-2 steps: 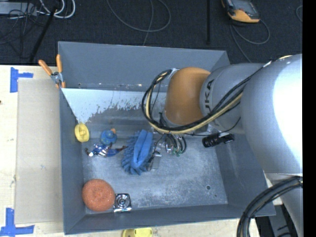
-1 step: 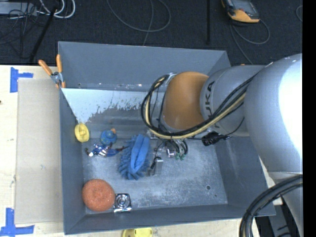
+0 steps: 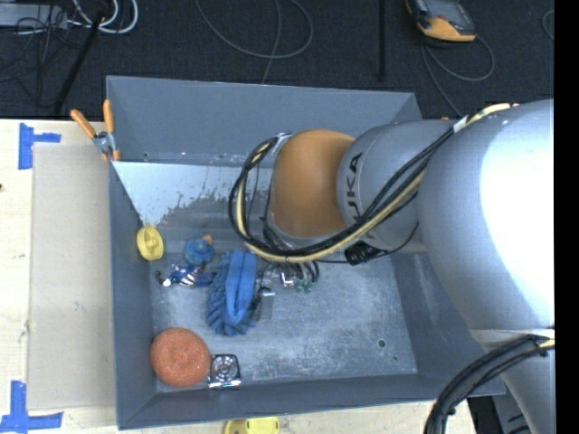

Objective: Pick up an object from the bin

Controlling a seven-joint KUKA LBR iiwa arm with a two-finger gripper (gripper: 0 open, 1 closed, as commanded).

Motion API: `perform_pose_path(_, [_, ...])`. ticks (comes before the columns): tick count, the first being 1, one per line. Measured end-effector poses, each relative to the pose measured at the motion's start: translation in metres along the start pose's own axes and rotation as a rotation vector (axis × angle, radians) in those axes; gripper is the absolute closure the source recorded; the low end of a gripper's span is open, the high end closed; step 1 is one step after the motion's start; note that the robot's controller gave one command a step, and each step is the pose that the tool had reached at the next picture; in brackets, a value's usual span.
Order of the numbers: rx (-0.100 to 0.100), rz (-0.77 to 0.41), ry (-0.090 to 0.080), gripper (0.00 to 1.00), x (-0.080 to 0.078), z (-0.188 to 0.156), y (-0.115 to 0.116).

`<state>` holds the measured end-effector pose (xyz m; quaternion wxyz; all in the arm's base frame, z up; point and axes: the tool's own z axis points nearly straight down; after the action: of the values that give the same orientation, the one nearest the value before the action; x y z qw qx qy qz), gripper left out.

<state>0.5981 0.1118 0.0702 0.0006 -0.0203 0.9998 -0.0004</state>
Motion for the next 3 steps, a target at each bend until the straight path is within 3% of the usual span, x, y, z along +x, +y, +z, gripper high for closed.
perform_pose_path(1, [-0.001,-0.444,-0.001,1.0,0.036,-0.005,-0.002])
perform_pose_path(2, [-0.001,-0.444,-0.001,1.0,0.036,-0.005,-0.002])
perform_pose_path(3, [-0.002,-0.462,0.0,1.0,0.061,-0.135,0.002])
